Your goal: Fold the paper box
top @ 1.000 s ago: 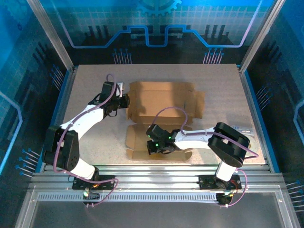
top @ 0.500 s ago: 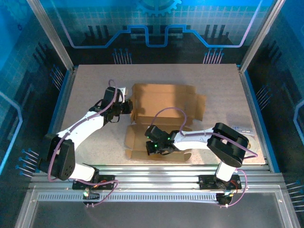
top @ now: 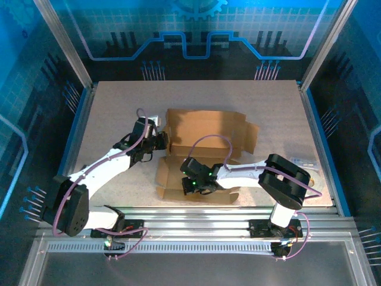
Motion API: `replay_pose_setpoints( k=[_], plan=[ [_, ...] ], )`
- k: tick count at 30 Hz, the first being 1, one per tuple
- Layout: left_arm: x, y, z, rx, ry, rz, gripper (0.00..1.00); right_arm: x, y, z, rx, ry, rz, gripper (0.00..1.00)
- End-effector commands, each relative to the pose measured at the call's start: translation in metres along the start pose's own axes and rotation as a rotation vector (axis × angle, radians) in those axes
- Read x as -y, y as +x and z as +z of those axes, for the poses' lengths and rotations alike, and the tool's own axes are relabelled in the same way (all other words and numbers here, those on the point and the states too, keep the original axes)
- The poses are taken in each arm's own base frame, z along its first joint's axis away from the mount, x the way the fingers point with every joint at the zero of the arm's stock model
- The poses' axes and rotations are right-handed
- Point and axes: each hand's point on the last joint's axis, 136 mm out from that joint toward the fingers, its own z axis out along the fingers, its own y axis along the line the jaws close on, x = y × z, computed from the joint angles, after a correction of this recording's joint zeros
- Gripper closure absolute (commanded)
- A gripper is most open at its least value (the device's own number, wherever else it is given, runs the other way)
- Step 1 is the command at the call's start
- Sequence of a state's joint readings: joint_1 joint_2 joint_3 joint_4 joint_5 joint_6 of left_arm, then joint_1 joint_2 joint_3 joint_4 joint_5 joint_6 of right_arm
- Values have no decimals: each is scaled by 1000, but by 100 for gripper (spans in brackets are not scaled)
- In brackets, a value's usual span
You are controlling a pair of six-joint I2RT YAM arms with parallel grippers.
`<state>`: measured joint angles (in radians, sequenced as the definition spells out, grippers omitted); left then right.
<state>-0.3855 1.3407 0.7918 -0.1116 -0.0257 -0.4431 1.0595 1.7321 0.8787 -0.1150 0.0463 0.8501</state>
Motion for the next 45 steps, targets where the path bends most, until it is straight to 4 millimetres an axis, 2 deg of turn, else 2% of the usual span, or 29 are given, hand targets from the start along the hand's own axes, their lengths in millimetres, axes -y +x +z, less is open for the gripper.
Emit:
replay_pose_setpoints(
  k=[1,12,16,30,36,45],
  plan=[
    [-88,124,-11,-422,-383,-61,92,21,16,12,-35,97,12,100],
    [-87,145,-13,-479,-438,-45,90,21,19,14,-33,95,14,100],
    [-82,147,-11,-477,-429,-48,90,20,20,14,-31,90,16,100],
    [-33,92,-10,-473,-321,38,89,22,22,15,-30,94,16,100],
    [-29,85,-12,-530,-326,131,90,25,23,15,-34,105,15,100],
    [-1,73,-17,-601,-203,167,94,25,24,18,-41,104,16,100]
  ],
)
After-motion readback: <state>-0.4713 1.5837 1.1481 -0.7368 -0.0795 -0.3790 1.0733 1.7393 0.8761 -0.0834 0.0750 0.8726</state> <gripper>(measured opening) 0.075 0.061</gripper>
